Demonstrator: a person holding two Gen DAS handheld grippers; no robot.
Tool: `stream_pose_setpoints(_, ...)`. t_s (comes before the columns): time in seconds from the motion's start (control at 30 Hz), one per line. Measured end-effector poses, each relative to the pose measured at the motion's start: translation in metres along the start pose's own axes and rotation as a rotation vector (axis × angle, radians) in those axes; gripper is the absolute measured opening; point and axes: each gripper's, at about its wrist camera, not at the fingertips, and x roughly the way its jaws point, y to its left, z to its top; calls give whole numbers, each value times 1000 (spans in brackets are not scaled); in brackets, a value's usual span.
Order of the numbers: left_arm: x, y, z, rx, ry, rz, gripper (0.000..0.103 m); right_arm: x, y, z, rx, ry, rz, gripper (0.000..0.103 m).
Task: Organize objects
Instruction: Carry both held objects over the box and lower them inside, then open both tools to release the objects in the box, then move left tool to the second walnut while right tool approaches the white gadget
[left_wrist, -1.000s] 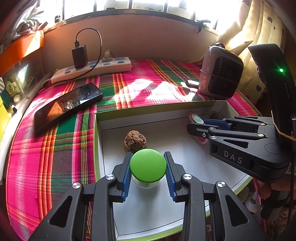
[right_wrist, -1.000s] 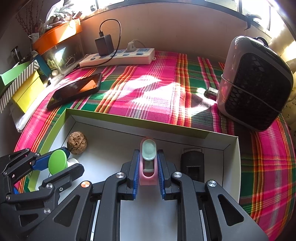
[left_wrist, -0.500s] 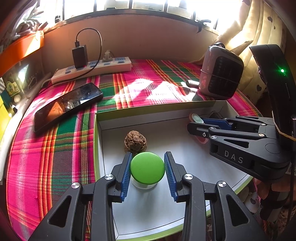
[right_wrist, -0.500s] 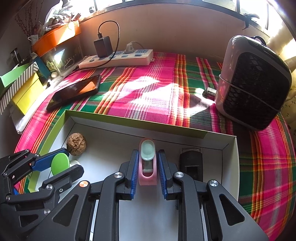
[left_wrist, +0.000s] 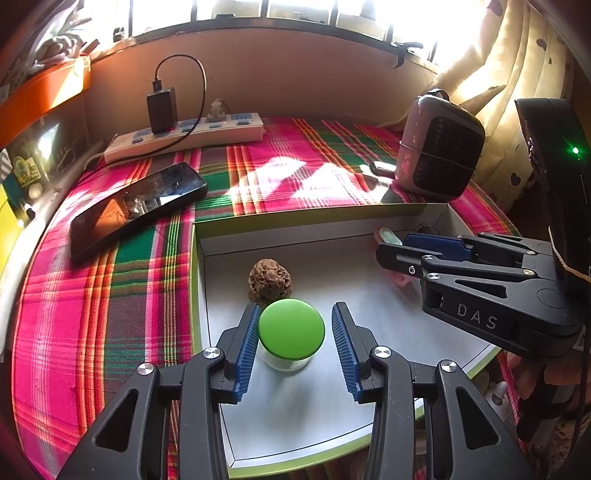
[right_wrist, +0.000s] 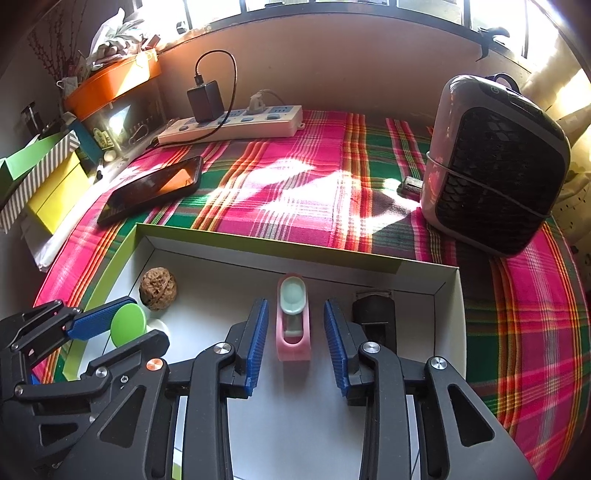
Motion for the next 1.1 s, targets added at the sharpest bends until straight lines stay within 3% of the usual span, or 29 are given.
stream_pose_setpoints(0.6, -36, -4, -14, 11, -46, 2, 39, -44, -3, -20, 26, -65, -17, 37)
stream_pose_setpoints(1.1, -76, -10, -56, 22, -52, -40, 39, -96, -1, -69, 46, -122, -56, 38)
